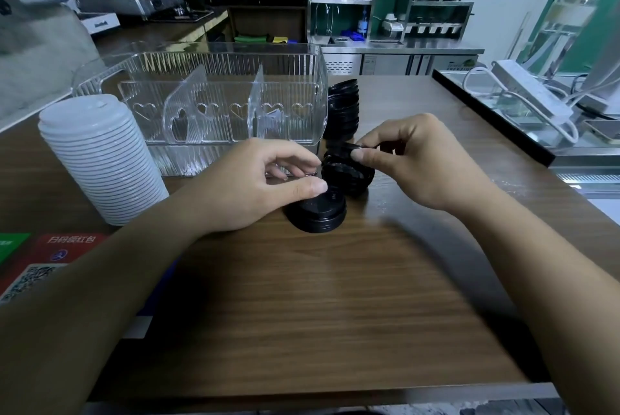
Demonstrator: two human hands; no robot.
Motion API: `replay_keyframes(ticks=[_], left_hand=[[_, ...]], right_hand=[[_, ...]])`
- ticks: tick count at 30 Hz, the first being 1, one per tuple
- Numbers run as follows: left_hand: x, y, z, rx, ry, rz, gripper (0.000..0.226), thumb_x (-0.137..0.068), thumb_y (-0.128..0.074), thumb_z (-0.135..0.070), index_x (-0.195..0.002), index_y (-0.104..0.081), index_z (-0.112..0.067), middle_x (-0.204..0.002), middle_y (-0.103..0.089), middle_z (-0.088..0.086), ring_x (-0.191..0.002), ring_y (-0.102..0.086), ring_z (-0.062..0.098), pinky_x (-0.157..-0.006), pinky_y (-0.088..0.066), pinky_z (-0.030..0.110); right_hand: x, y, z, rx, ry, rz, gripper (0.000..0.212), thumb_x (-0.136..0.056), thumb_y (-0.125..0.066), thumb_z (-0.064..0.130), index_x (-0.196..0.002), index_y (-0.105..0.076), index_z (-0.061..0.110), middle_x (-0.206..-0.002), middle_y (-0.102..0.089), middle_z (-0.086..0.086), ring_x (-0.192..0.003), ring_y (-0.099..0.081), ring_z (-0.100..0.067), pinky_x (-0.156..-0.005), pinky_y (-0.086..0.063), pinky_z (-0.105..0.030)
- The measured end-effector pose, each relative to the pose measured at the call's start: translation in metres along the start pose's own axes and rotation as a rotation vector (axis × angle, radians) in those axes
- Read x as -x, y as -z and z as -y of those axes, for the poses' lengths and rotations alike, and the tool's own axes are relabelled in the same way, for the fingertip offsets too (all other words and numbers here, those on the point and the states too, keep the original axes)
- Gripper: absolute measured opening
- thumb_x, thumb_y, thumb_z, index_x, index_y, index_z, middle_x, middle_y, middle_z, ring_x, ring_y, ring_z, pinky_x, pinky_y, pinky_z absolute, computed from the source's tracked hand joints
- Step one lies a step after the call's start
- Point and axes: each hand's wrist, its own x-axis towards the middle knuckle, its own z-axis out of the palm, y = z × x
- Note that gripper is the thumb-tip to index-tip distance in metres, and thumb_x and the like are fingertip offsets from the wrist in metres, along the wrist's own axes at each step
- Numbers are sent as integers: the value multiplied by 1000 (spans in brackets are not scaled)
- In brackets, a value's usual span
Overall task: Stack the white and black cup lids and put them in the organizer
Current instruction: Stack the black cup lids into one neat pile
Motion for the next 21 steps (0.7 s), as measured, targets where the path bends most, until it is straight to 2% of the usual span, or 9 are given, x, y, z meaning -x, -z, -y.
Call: replay_keyframes(ticks=[2,5,7,10,14,18,21], left_hand=[[0,0,1,42,-32,-70,47,-96,-88,-46,-140,-78,-32,-125,-82,-18,-120,-78,5,-106,-63,37],[0,0,1,104,-92,-138,66,-93,-96,-25,-153,-69,-29,-137,-77,-13,-125,-76,12,-107,-64,38],[1,0,-1,92,-123,-150,78,-91,-98,-21,-160,-63,-32,-148,-70,-14,-133,-71,12,-109,-63,39],[1,0,-4,52,-153,-134,90,-87,-100,-22,-165,-57,-37,-155,-60,-15,-142,-63,12,-113,-61,39],[1,-3,-6,97,-179,-122,90,-84,-102,-17,-162,-60,-33,-154,-60,-13,-138,-66,21,-114,-61,38],[1,-4,-3,125,-193,-128,85,-81,-104,-13,-155,-65,-26,-148,-63,-8,-129,-71,27,-107,-64,41],[0,-2,-3,131,-171,-138,80,-80,-105,-15,-150,-68,-24,-142,-69,-3,-126,-74,25,-104,-65,42]], right_hand=[[0,2,4,-111,-10,-28,22,-104,-78,27,-86,-80,14,-77,-74,-11,-64,-58,-19,-64,-47,-31],[1,4,13,-322,-61,-4,31,-110,-68,18,-82,-72,6,-65,-63,-2,-63,-53,-13,-63,-42,-25],[2,3,16,-420,-91,43,31,-112,-64,17,-84,-70,6,-68,-61,-4,-65,-52,-16,-63,-40,-28],[3,1,19,-576,-153,121,30,-114,-56,15,-88,-67,5,-70,-61,-1,-64,-54,-14,-61,-42,-23],[5,-2,24,-756,-210,266,31,-116,-50,15,-90,-64,8,-76,-63,-1,-66,-53,-15,-62,-44,-23],[6,-4,26,-792,-224,299,30,-116,-51,17,-93,-67,7,-80,-67,-2,-68,-55,-15,-63,-45,-24],[6,-3,25,-593,-162,159,29,-113,-60,22,-90,-73,10,-76,-70,4,-67,-59,-15,-62,-44,-23]])
